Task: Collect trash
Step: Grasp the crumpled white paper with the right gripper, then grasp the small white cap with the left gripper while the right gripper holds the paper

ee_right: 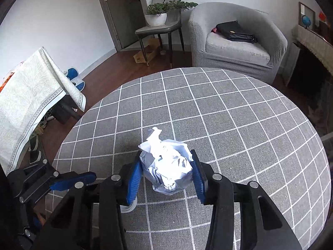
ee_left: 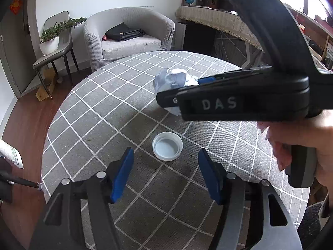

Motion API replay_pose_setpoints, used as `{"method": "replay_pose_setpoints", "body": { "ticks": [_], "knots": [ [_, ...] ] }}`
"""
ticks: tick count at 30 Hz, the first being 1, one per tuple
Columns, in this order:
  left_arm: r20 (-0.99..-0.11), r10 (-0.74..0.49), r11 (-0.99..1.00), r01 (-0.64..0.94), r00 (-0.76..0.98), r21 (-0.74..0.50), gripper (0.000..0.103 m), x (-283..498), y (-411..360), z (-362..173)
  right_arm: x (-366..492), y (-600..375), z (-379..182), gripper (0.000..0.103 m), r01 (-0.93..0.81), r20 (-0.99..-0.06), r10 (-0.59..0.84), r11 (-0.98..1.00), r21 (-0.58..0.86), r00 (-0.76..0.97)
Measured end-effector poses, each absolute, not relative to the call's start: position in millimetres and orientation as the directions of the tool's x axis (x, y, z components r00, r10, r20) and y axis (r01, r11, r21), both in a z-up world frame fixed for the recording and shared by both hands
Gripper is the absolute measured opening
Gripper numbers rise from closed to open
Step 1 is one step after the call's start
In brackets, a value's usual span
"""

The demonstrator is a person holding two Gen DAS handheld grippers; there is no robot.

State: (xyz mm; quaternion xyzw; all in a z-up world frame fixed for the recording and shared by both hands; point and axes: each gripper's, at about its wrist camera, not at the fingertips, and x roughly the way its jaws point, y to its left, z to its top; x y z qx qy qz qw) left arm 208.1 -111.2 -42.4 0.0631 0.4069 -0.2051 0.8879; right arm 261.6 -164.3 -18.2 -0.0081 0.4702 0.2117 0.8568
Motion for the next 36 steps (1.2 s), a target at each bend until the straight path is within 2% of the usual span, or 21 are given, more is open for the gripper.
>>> {"method": "replay_pose_setpoints", "body": {
  "ticks": [6,11,15,19,36],
  "knots": [
    [-0.757,-0.27,0.913,0.408,0.595,-0.006,0.065,212,-128,-45,256,-195,-8,0.045,-0.341,-0.783,0.388,0.909,0.238,0.487],
    [-0.762,-0.263,0.915,0.403,0.593,-0.002,0.054,214,-131,-43,249,-212,-1,0.045,-0.332,-0.766,0.404,0.906,0.262,0.5],
    [-0.764,-0.253,0.919,0.394,0.594,0.002,0.04,216,-133,-42,246,-221,3,0.045,-0.326,-0.756,0.412,0.905,0.274,0.508],
    [-0.766,-0.252,0.918,0.397,0.591,0.004,0.033,216,-134,-41,246,-225,4,0.045,-0.325,-0.753,0.417,0.903,0.281,0.509],
    [-0.749,-0.257,0.925,0.38,0.611,-0.007,0.032,203,-124,-36,241,-225,-4,0.045,-0.303,-0.769,0.397,0.913,0.273,0.502]
  ]
}}
